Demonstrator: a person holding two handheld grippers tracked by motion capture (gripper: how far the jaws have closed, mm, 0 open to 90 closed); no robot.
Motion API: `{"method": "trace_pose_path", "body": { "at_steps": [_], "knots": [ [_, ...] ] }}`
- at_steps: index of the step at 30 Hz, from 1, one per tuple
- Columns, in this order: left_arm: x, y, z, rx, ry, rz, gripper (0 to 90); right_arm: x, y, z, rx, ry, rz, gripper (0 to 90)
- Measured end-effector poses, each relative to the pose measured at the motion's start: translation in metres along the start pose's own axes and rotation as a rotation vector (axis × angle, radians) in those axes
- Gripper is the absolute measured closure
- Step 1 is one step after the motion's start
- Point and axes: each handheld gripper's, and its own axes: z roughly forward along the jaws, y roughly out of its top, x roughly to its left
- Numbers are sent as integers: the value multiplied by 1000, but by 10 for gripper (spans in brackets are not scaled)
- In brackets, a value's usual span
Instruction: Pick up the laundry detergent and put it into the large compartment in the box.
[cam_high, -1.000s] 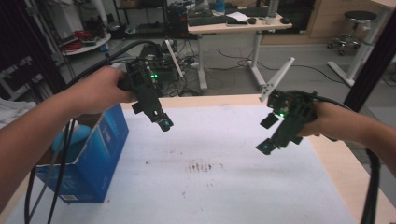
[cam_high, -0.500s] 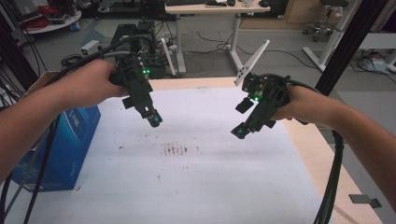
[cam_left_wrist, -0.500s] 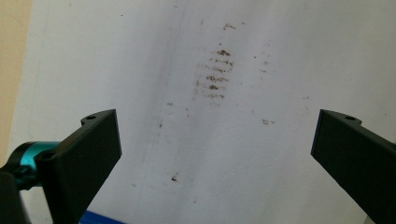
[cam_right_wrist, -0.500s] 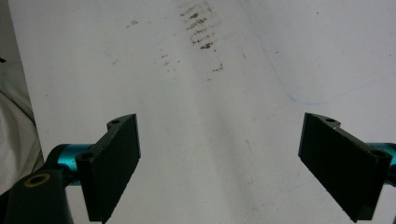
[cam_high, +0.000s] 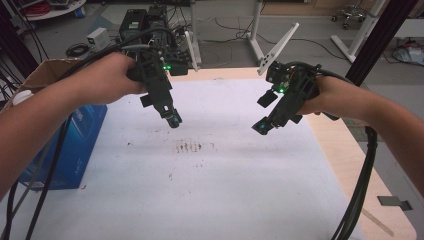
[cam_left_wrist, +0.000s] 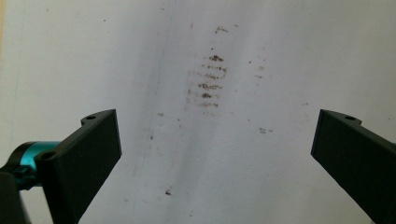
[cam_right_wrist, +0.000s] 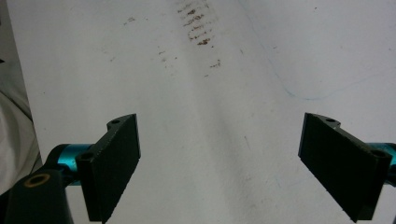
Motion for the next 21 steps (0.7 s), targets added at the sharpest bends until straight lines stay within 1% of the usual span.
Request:
{"method": "trace_pose_path", "body": {
  "at_steps": [3,5,8,18,21],
  "knots": [
    [-2,1,3,4,0,7,16,0,-1,1,0,0,1,120],
    [-2,2,5,-1,-7,6,16,0,0,2,2,1,2,121],
    [-3,1,6,0,-6,5,16,1,0,2,5,2,2,120],
    [-4,-1,2,-7,-2,11,16,3,2,2,9,-1,-2,121],
    [-5,-1,2,4,-23,14,16,4,2,2,14,-2,0,120]
  ]
}}
